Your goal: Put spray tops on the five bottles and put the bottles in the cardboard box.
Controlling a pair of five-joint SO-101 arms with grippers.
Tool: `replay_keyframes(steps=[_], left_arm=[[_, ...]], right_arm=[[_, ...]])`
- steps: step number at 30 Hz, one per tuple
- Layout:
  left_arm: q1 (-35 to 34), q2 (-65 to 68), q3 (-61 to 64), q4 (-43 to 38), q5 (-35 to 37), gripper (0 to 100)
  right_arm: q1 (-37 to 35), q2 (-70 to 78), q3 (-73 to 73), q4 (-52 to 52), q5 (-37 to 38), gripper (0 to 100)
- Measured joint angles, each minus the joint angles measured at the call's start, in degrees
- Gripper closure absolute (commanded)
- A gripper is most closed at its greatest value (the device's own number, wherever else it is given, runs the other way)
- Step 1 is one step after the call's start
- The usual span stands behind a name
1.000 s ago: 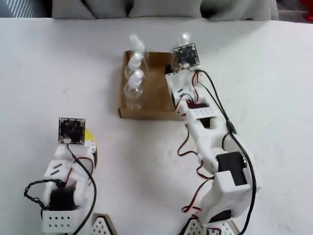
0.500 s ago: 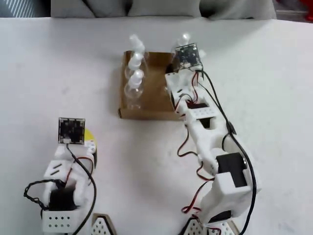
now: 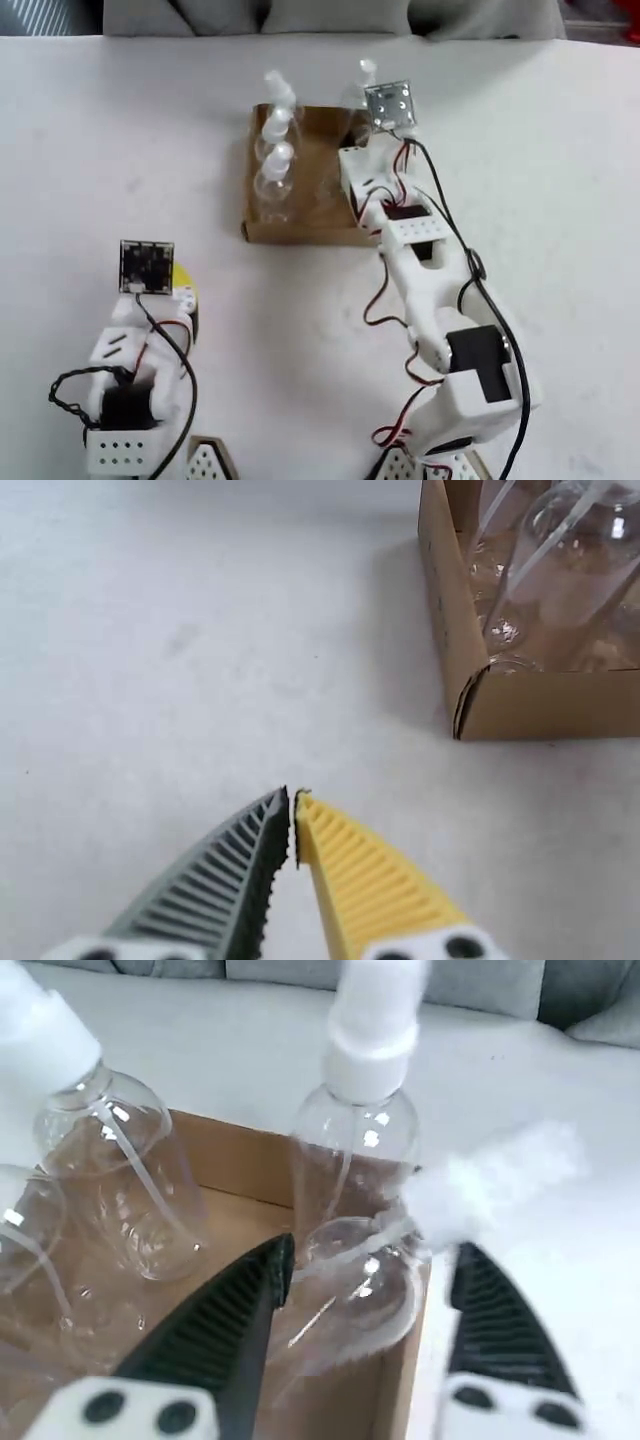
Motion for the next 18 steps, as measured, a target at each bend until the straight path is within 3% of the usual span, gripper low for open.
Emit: replay_keyframes(steps=[3, 18], left_arm=[[0.0, 0.0, 0.0, 0.0, 0.0, 98], [0.0, 0.0, 0.0, 0.0, 0.0, 98]], right_arm=[[0.0, 0.0, -0.7, 0.0, 0.0, 98.3], [0.0, 0.0, -1.5, 1.0, 1.8, 97.8]])
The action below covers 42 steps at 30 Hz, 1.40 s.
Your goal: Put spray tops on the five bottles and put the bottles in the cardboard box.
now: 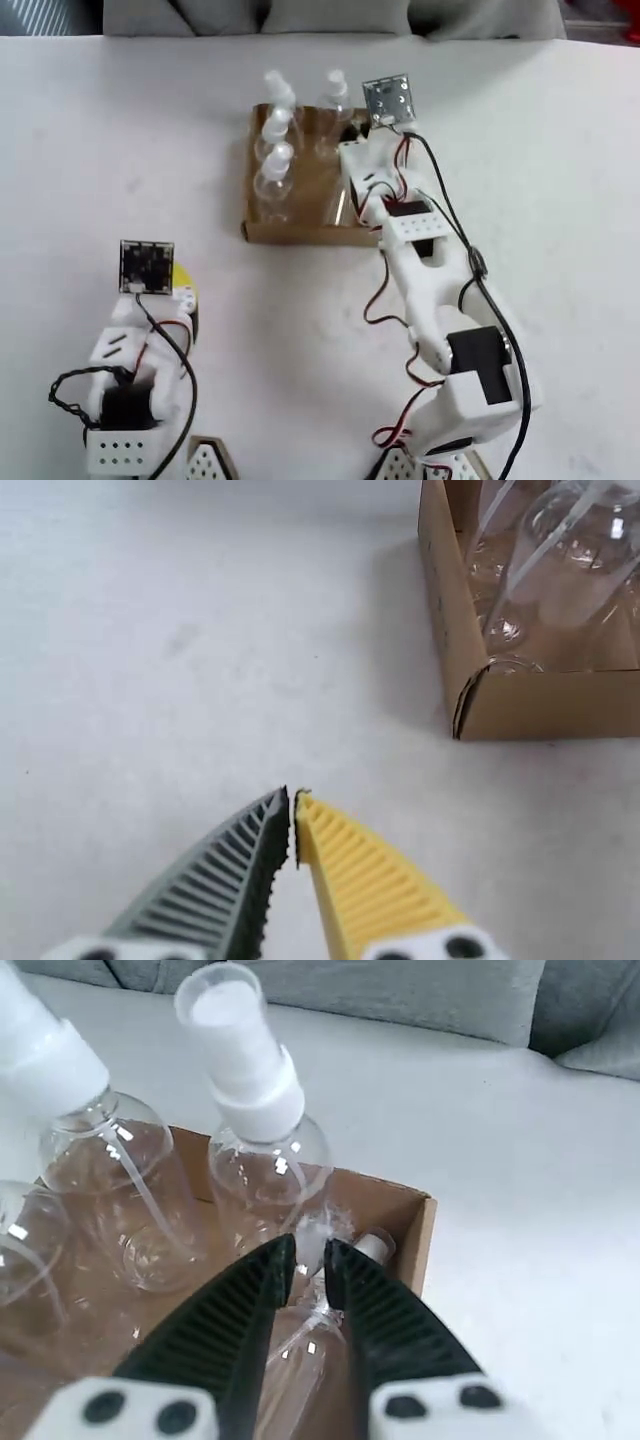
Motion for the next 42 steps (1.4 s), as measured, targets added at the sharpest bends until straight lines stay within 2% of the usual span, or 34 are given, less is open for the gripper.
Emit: replay_keyframes(steps=[4, 13, 18, 22, 29, 42], left_arm=[[0.0, 0.0, 0.0, 0.0, 0.0, 98], [0.0, 0.0, 0.0, 0.0, 0.0, 98], [0.0, 0.0, 0.0, 0.0, 0.0, 98], [0.0, 0.0, 0.0, 0.0, 0.0, 98], [0.0, 0.0, 0.0, 0.0, 0.0, 98], [0.0, 0.0, 0.0, 0.0, 0.0, 98]], right_arm=[[0.0, -2.6, -0.8, 8.1, 0.0, 97.7], [-1.2, -4.8, -16.1, 37.5, 0.2, 97.1], [-4.5, 0.9, -25.7, 51.8, 0.4, 85.8], [-5.0, 6.6, -32.8, 60.3, 0.4, 84.5], [-5.0, 14.6, -40.4, 65.8, 0.4, 84.3], [-5.1, 20.8, -44.2, 66.3, 0.4, 84.2]])
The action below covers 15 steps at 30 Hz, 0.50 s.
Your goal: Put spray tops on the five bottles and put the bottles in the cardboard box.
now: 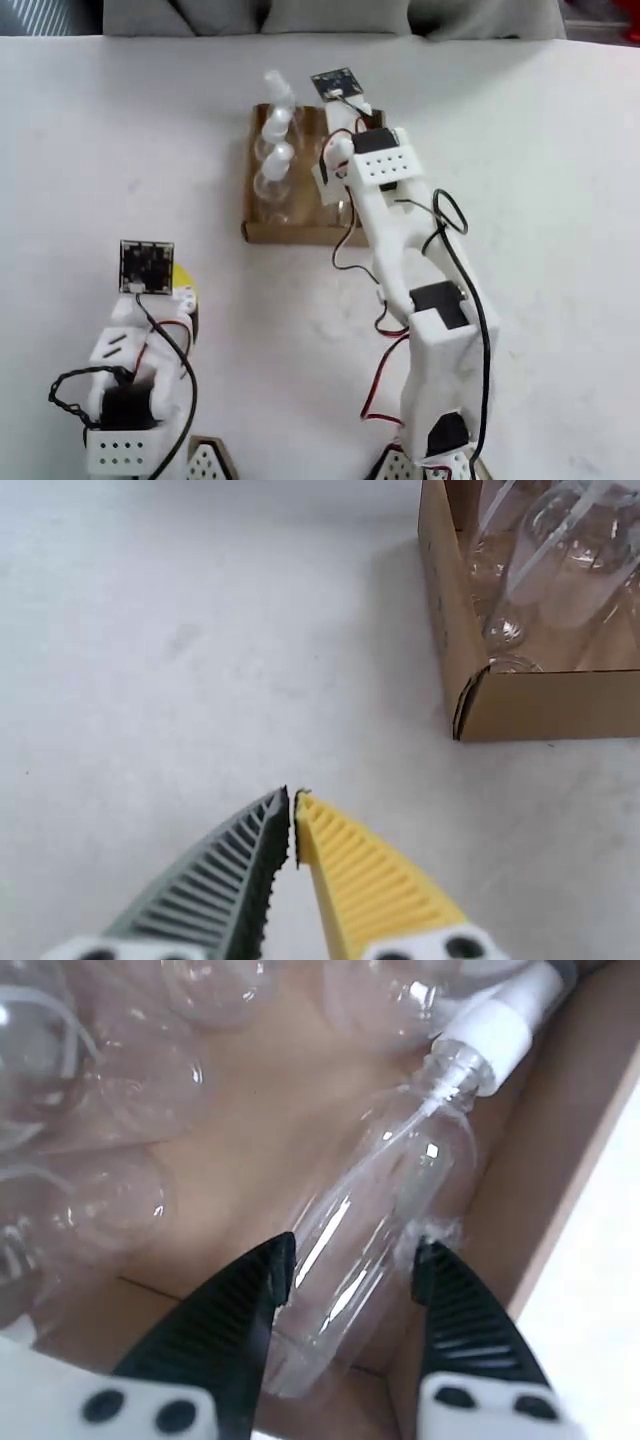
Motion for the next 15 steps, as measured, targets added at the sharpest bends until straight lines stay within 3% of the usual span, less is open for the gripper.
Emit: replay_keyframes(steps=[15], left_arm=[[0.0, 0.0, 0.0, 0.0, 0.0, 98]], right_arm=[[-0.4, 3.8, -1.1, -0.2, 0.1, 75.5]])
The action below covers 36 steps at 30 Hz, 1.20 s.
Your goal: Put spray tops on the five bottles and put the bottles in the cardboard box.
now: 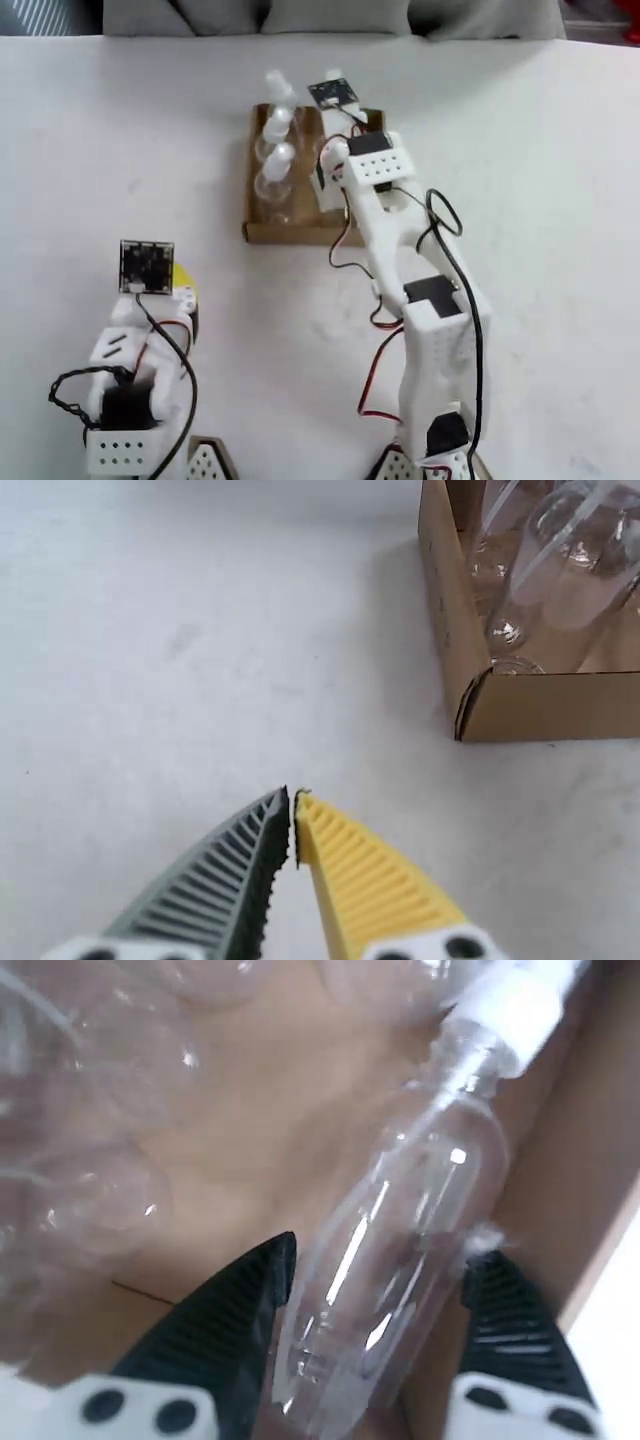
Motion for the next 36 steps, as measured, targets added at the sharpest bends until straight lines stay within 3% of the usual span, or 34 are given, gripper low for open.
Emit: replay_keyframes(steps=[8, 13, 17, 27, 36], left_arm=[[0.0, 0.0, 0.0, 0.0, 0.0, 98], [0.0, 0.0, 0.0, 0.0, 0.0, 98], [0.0, 0.0, 0.0, 0.0, 0.0, 98], [0.0, 0.0, 0.0, 0.0, 0.0, 98], [0.0, 0.0, 0.0, 0.0, 0.0, 98]], right_arm=[[-0.7, 1.8, 0.0, -0.1, 0.0, 77.5], [-0.4, 2.3, -0.1, -1.1, -0.1, 98.9], [0.2, 2.3, -0.1, -2.7, -0.1, 94.4], [2.8, 2.5, -2.9, -3.2, 0.0, 98.2], [3.3, 2.5, -10.0, 3.2, 0.0, 98.2]])
